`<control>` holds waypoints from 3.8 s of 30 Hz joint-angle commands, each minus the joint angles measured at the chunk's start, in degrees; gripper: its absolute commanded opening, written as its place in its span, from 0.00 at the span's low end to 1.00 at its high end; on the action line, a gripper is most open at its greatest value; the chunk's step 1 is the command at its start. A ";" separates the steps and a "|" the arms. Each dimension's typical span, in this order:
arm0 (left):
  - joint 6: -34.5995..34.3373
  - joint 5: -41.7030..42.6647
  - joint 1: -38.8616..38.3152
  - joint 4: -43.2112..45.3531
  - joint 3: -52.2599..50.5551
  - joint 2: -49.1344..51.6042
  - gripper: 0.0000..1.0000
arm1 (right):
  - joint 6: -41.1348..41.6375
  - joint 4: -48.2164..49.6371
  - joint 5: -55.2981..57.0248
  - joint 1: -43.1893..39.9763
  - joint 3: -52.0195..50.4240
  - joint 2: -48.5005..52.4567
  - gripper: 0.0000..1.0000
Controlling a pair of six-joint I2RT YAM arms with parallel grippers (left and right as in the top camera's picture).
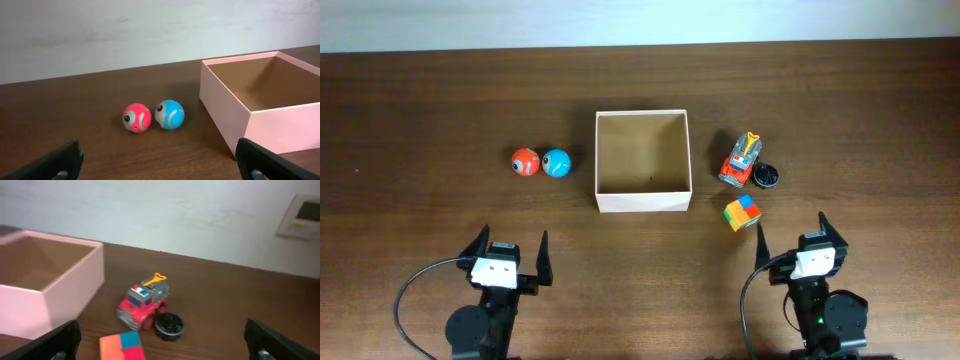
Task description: Pack container
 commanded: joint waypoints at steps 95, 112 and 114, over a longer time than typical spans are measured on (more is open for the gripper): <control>0.94 0.57 0.35 -0.22 -0.13 0.15 0.99 | -1.20 -63.32 4.81 6.64 79.12 109.33 0.99; 0.94 0.57 0.35 -0.22 -0.13 0.15 0.99 | -1.18 -56.33 1.73 6.47 74.69 109.31 0.93; 0.94 0.57 0.35 -0.20 -0.13 0.15 0.99 | -1.18 -56.33 1.75 6.43 74.69 109.31 0.75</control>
